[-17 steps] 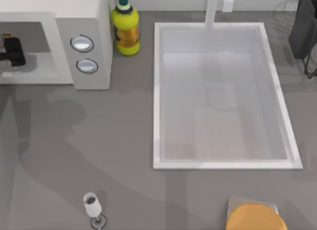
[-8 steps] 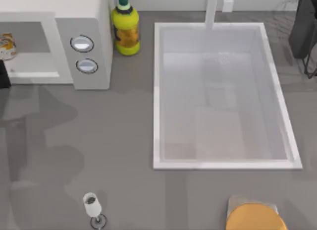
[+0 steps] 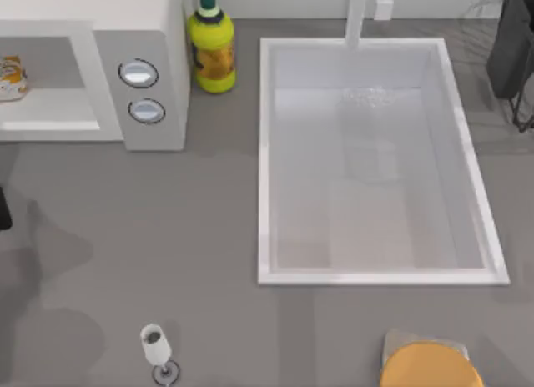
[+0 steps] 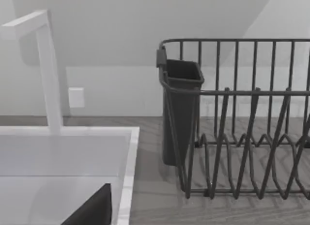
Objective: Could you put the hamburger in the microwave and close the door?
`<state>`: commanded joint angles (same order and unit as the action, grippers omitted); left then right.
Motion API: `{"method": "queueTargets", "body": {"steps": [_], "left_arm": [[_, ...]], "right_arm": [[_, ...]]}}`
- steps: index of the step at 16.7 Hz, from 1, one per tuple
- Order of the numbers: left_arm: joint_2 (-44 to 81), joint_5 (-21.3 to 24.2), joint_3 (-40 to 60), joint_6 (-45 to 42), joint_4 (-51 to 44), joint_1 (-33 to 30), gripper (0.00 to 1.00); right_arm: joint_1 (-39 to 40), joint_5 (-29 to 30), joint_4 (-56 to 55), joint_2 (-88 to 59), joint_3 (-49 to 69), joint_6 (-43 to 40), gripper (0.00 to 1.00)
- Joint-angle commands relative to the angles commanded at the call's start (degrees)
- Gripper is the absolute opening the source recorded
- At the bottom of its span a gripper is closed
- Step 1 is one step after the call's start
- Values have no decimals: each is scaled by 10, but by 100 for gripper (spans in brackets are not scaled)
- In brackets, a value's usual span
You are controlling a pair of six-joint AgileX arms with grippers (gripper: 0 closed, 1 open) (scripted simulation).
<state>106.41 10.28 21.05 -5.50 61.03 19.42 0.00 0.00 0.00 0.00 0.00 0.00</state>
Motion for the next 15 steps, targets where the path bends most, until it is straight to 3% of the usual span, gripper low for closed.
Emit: {"method": "queueTargets", "body": {"steps": [10,15], "left_arm": [[-18,2,1,-1,-10,-4,100],[-91,-3,26,1,-80,-3,100]], "right_arm": [[0,0,0,0,0,0,100],[0,0,0,0,0,0,100]]}}
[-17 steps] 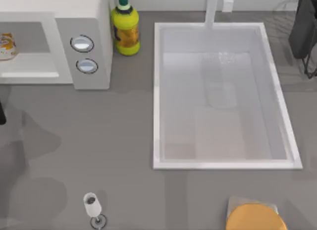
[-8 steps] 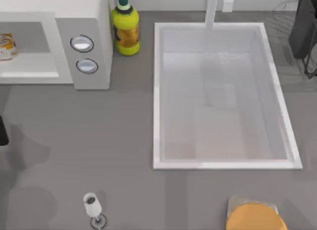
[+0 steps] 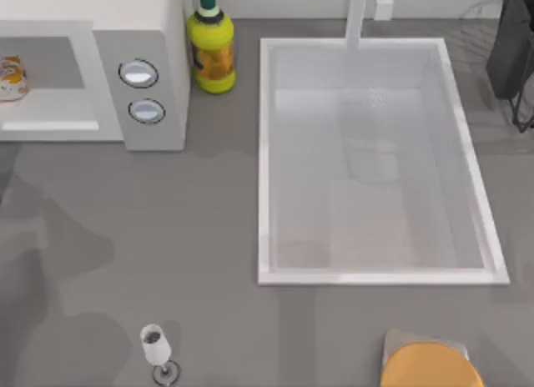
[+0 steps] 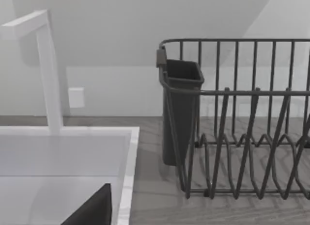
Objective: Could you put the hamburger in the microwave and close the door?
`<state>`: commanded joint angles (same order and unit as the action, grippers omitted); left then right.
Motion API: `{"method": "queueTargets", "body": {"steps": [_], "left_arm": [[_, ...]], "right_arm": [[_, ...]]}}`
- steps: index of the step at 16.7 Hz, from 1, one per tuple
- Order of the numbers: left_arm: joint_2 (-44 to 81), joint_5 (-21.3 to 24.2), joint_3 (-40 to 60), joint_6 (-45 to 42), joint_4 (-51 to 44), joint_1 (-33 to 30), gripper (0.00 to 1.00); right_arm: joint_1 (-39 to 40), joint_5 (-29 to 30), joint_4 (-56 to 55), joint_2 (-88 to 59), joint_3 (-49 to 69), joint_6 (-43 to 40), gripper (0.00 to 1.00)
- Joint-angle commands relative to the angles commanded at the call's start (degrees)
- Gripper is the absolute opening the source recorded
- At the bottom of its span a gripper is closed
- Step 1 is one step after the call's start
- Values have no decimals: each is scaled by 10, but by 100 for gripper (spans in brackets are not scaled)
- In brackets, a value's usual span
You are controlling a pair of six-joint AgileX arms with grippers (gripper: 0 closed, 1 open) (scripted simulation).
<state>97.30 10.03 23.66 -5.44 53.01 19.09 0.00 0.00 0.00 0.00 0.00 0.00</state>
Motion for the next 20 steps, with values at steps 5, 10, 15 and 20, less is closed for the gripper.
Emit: {"method": "queueTargets", "body": {"steps": [5,10,15,20], "left_arm": [[-83,-2,17,2,-110,-1,100],[-152,-1,30,2,-218,0,100],[-191,1,38,1,-291,0,100],[-198,1,40,1,-305,-1,100]], "right_arm": [[0,0,0,0,0,0,100],[0,0,0,0,0,0,100],[0,0,0,0,0,0,100],[0,0,0,0,0,0,100]]}}
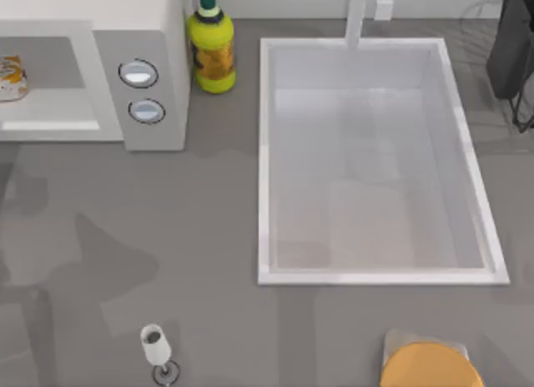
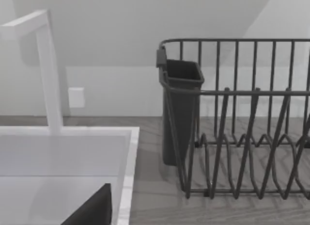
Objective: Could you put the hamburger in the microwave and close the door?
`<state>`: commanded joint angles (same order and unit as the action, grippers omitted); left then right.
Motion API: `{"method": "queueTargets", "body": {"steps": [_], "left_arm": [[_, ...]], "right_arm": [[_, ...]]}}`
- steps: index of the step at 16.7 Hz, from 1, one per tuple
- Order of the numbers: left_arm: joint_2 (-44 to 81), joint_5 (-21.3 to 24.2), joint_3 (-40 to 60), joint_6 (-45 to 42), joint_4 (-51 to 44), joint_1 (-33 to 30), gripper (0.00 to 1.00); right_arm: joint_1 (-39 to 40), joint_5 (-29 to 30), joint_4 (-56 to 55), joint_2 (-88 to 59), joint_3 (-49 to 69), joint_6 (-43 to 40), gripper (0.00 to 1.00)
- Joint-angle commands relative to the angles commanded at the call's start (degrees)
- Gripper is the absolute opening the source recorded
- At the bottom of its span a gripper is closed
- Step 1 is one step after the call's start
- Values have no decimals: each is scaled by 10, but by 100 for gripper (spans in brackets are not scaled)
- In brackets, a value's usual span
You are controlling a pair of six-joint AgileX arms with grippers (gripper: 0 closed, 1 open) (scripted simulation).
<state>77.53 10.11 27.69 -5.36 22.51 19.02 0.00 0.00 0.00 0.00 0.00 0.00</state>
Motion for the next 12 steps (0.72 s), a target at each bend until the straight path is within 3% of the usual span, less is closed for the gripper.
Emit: {"method": "queueTargets", "body": {"steps": [6,12], "left_arm": [[-33,-4,-13,2,-9,-9,100],[-226,-29,-79,15,-63,-54,100]], "right_arm": [[0,0,0,0,0,0,100],[0,0,0,0,0,0,100]]}}
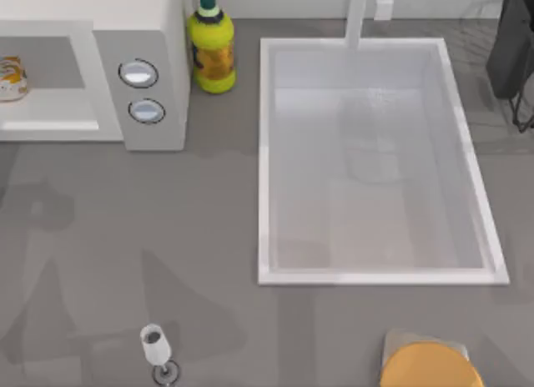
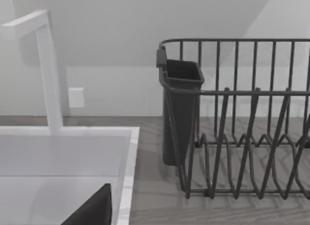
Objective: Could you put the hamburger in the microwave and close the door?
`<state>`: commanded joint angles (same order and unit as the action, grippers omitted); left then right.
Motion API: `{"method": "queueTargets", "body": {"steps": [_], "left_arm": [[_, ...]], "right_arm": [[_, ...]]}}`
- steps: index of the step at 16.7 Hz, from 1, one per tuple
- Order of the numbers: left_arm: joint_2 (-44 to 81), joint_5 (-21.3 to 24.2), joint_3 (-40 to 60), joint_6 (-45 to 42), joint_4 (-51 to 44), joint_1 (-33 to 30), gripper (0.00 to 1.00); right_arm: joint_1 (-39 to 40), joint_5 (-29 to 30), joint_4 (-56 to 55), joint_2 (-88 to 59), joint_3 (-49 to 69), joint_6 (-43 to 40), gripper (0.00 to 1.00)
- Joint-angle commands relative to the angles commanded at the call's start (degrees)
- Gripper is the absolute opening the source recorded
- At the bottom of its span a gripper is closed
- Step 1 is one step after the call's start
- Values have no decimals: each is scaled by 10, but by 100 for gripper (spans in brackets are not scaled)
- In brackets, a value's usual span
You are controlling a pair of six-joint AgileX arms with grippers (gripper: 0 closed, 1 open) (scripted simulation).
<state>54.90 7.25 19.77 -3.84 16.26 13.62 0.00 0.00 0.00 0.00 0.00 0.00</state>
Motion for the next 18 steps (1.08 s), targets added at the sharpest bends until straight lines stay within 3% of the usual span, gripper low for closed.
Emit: {"method": "queueTargets", "body": {"steps": [11,18], "left_arm": [[-474,-62,-168,33,-138,-116,100],[-549,-72,-198,38,-163,-136,100]], "right_arm": [[0,0,0,0,0,0,100],[0,0,0,0,0,0,100]]}}
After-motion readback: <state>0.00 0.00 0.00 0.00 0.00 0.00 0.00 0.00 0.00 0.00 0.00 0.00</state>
